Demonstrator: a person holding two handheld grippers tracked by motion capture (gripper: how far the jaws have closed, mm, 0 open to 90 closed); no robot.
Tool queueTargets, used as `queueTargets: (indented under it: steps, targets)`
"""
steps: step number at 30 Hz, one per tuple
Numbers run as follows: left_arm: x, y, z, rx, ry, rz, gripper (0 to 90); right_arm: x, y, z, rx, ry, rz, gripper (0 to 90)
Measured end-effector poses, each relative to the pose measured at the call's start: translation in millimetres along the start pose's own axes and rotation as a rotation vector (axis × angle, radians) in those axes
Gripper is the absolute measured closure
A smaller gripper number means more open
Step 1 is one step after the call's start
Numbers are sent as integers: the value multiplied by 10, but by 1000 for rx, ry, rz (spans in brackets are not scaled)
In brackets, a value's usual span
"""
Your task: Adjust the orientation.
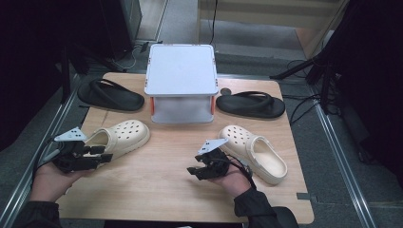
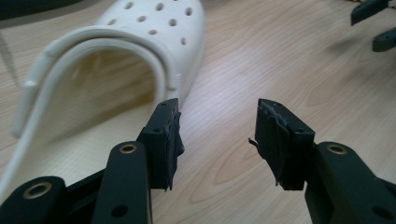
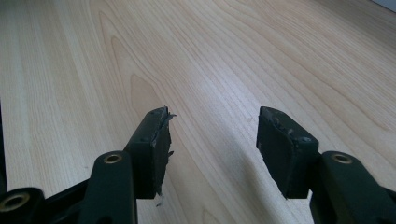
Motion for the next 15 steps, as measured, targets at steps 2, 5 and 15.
queueTargets:
  steps: [2,5,15]
  targets:
    - [41,4,7,1,0,-6,502,0,1,3,2,-2,1,451]
    - [142,52,30,11,-14,-18,510,-3,-1,5,2,2,4,451]
    - [231,319,-12,41,-8,17,586,-3,-40,81,25,5,27,451]
Point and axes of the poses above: each handheld gripper's, and its own axes: y roughly forward along the jaws, z roughly out of its underside, x roughly to its left, the point moved 10 cm from there along y, roughly forward along the jaws, and after that the axes turned 6 degrees about -z, right-handed, at the moved point
